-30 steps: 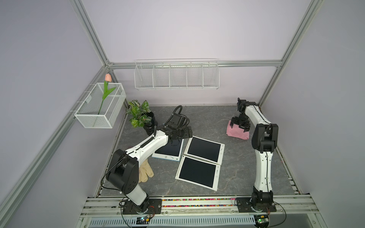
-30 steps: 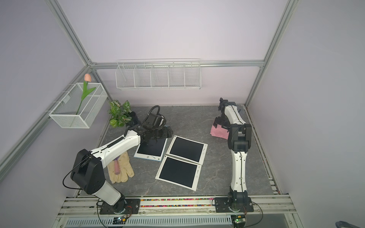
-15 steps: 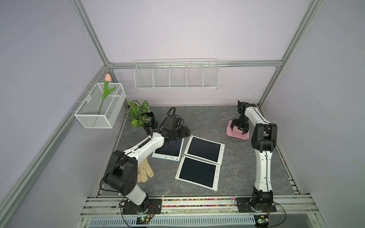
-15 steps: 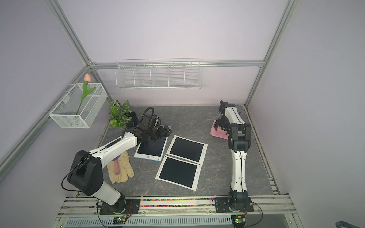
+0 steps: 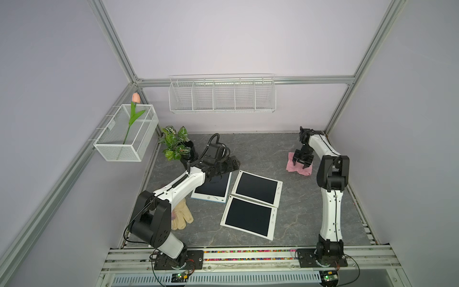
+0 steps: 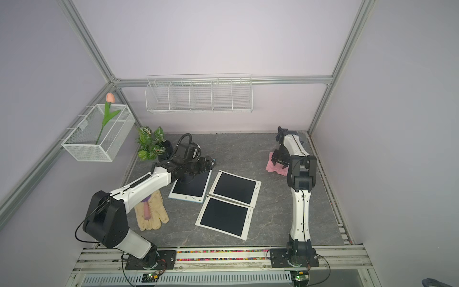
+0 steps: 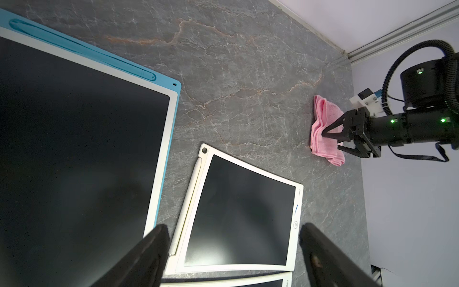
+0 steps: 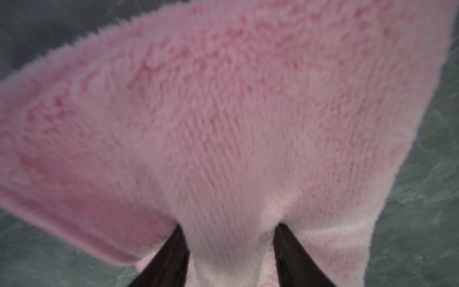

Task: Wipe the drawing tablet
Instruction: Pick up the cleaning item at the center of the board.

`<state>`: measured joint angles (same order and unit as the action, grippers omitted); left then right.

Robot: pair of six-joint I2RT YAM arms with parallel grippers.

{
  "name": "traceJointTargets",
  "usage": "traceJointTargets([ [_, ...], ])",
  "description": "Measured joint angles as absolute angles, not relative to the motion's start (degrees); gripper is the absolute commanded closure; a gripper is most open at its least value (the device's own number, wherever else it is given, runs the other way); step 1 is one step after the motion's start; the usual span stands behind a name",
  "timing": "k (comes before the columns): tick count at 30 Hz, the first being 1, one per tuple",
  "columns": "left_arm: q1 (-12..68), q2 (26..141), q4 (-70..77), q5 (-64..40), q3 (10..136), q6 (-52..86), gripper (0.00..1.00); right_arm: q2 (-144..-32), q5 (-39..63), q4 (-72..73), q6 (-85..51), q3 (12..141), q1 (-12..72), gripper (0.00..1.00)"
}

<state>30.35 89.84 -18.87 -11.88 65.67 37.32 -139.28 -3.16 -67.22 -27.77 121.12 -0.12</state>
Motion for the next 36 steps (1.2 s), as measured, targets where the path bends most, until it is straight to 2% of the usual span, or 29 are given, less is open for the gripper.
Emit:
traceJointTargets([
  [4,30.0,89.03,-18.85,-11.86,65.67,37.3,0.16,-138.61,-3.18,-66.37,-27.97,119.96,-0.19,0.83],
  [7,29.95,88.92,-18.9,-11.86,65.67,37.21,0.18,-137.69,-3.42,-65.17,-28.1,118.45,-0.23,0.93],
  [19,29.95,90.26,-23.38,-11.64,66.74,35.33,0.25,-131.37,-7.14,-61.54,-27.7,114.67,0.16,0.93],
  [27,29.95,96.79,-27.75,-11.7,70.43,34.68,0.36,-116.44,-9.63,-61.14,-26.33,117.1,3.05,0.93],
  [34,29.93,104.64,-30.52,-13.1,71.83,33.67,0.63,-101.38,-8.84,-58.74,-25.06,109.93,12.49,0.93],
  [36,29.95,106.91,-31.24,-13.72,72.23,33.3,0.65,-98.65,-8.03,-58.46,-25.12,106.26,14.0,0.93],
])
